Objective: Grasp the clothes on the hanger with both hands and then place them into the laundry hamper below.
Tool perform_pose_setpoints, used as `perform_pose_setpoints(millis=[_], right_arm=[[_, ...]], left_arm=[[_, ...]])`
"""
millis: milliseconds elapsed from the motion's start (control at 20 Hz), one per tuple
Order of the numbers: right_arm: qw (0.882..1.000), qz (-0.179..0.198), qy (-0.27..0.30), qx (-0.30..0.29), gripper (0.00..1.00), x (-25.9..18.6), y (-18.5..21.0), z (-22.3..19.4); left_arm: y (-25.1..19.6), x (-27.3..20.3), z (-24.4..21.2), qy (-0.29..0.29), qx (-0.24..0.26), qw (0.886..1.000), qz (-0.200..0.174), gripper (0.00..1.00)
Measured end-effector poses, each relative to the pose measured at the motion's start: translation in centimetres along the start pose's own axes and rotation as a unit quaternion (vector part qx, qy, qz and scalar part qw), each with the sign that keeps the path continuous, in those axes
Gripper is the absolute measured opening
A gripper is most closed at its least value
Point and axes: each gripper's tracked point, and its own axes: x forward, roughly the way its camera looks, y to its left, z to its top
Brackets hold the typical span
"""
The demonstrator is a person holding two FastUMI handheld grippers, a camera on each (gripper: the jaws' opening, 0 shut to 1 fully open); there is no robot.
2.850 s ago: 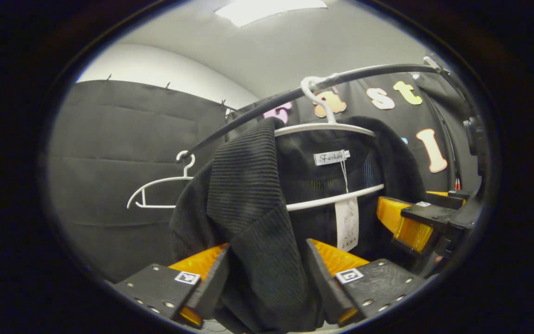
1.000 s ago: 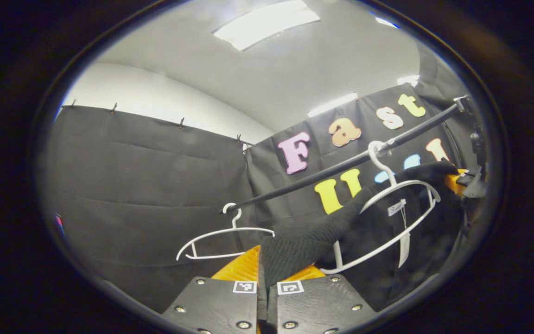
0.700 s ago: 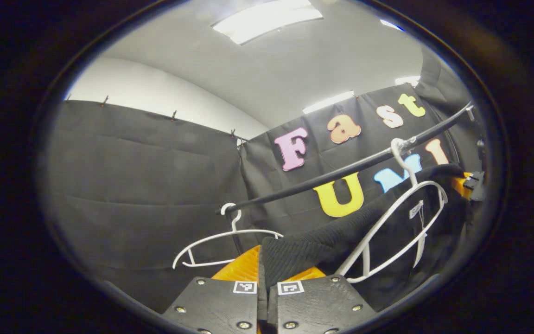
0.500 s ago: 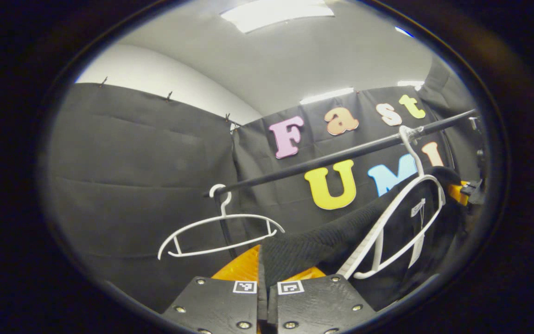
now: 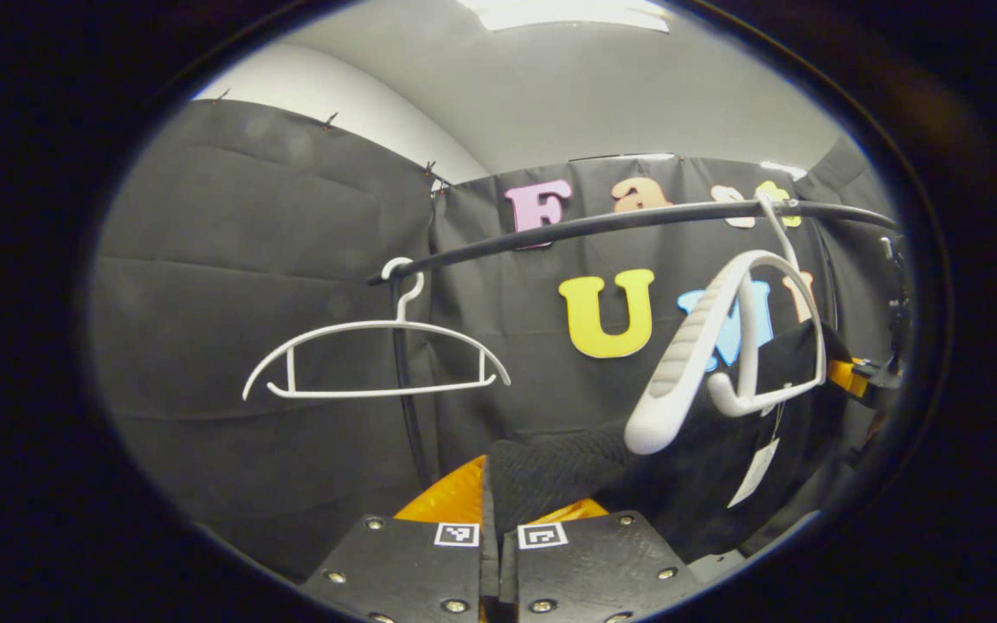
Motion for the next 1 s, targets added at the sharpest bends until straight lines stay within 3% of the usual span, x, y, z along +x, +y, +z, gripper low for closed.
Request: perform_pose_setpoints(millis=[250,400,1000], right_arm=[[0.998,-0.002,0.059,0.031,0.00,-1.1,-0.5,-3.8],[0.997,-0.011,0.066,0.030,0.01,-2.5,-1.1,-4.6],[0.990,-0.023,0.134,0.045,0.01,-9.9,-1.5,-10.4]], left_arm=[[-0.3,-0.5,-2.0,0.016,0.007,1.000,-0.012,0.02],[-1.3,-1.5,-2.9,0.020,0.021,0.999,-0.016,0.01],[-2.4,-5.7,-9.3,0.073,-0.001,0.996,-0.042,0.01]])
